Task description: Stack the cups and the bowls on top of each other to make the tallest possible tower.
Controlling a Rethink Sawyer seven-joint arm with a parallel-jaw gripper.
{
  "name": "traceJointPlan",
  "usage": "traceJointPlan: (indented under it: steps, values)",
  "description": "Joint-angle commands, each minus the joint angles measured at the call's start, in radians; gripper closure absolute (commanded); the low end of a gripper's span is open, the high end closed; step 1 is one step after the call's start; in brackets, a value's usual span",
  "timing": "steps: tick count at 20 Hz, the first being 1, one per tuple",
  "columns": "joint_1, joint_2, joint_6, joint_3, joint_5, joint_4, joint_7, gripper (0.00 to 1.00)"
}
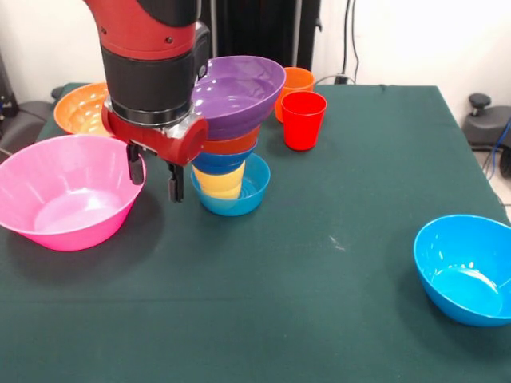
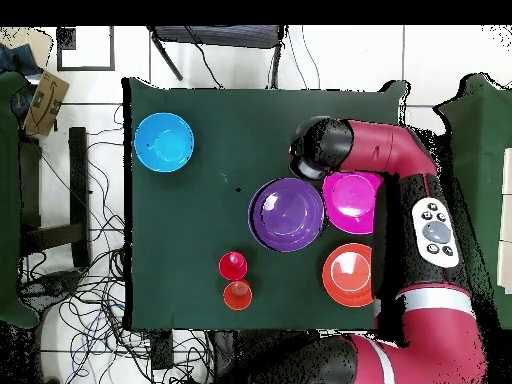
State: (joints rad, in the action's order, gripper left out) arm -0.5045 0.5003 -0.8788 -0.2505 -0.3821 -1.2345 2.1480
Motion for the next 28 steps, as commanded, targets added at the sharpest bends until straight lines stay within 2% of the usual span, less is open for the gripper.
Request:
traceJointPlan:
  steps: [1,7,18,28]
  values:
    - [-0.025,-0.033,0.113,-0.023,-0.087,-0.117,-0.146,0.0]
    - [-0.032,-0.05,0.157,-0.017,-0.098,-0.128,-0.143,0.0]
    - [-0.028,-0.041,0.143,-0.01,-0.101,-0.122,-0.151,0.0]
    - [-0.059,-0.041,0.23,-0.002,-0.125,-0.191,-0.148,0.0]
